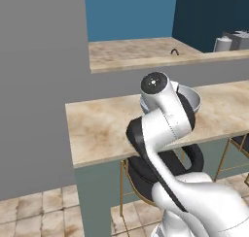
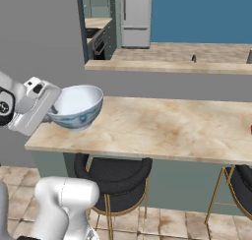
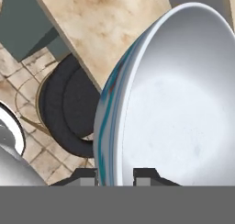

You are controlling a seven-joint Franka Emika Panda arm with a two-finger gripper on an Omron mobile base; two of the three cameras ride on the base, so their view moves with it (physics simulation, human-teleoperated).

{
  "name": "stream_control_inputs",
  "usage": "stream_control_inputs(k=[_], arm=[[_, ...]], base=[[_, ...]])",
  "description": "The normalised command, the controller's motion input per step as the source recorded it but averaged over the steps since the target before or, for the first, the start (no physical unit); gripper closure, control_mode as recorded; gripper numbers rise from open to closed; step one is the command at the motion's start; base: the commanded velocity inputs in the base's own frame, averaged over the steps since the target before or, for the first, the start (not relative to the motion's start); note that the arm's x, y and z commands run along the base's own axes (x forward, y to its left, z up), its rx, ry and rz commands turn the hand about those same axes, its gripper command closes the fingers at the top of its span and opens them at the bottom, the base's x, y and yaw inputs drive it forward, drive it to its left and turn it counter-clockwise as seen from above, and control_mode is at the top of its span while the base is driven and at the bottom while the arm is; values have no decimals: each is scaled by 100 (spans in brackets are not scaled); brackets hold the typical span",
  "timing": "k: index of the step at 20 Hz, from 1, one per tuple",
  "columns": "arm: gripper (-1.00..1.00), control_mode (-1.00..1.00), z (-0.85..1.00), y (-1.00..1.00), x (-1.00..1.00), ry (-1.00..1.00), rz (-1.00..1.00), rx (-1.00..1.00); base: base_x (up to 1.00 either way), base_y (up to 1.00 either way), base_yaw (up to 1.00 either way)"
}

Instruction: Pick up the bowls from the cabinet and place each bowl in front of a stool on the dining counter.

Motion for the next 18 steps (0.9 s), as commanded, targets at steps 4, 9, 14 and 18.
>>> stream_control_inputs(k=[4,9,14,18], arm=[[100,-100,9,-16,73,20,-11,10],[100,-100,-12,-18,87,6,-14,21],[100,-100,-32,0,54,-6,-3,28],[100,-100,-49,0,49,-23,-4,21]], base=[[0,0,0],[0,0,0],[0,0,0],[0,0,0]])
